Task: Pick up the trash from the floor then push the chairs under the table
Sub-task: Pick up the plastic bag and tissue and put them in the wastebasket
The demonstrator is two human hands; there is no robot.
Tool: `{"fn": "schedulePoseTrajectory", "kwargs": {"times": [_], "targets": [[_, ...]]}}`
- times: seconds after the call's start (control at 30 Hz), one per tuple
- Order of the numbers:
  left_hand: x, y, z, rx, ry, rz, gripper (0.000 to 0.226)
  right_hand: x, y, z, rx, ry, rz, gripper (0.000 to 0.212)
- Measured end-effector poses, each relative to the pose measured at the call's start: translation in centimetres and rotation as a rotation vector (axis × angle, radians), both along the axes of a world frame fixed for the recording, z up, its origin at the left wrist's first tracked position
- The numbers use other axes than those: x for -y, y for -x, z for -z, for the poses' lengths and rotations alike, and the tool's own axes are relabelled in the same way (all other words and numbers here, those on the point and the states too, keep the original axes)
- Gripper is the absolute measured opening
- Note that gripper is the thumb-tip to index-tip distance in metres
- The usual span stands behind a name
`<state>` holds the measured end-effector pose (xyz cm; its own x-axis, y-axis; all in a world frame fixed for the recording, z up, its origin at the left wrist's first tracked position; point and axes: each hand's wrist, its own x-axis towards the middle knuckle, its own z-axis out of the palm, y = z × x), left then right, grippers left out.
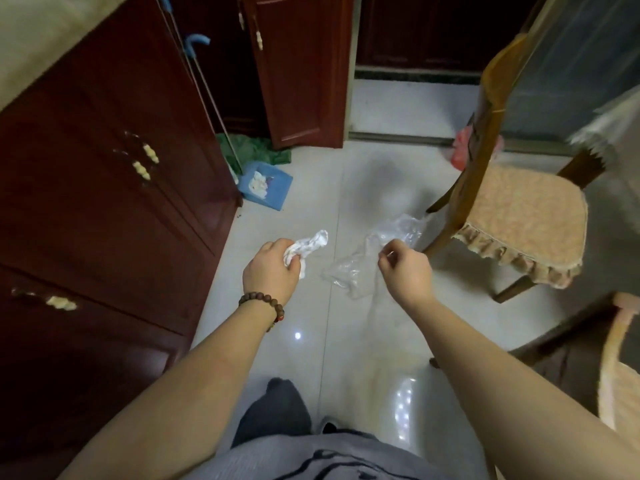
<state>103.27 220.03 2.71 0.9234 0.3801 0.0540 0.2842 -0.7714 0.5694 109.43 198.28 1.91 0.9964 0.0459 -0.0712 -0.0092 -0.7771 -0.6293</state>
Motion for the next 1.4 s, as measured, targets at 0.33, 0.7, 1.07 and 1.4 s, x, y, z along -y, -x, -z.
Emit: {"fn": "schedulePoseTrajectory", "kwargs": {"times": [0.33,0.7,1.07,1.4], "targets": [[-5.6,-26.7,2.6,0.005,0.020,0.079,0.023,-5.3,-23.8,2.6,0.001,0.086,0.055,0.012],[-7.1,-58.4,0.6,-0.030,0.018,0.272,0.023,-7.2,-50.6,1.0,-0.032,0.049,0.314,0.015],[3.8,-88.0,3.9,-0.059,-0.017,0.437,0.022,4.1,-77.0,5.7,-0.098,-0.010,0.468,0.014],[16.1,-109.0,3.2,-0.108,-0.071,0.619,0.023,14.7,-94.5,5.1,-0.111,-0.044,0.652,0.012]]}}
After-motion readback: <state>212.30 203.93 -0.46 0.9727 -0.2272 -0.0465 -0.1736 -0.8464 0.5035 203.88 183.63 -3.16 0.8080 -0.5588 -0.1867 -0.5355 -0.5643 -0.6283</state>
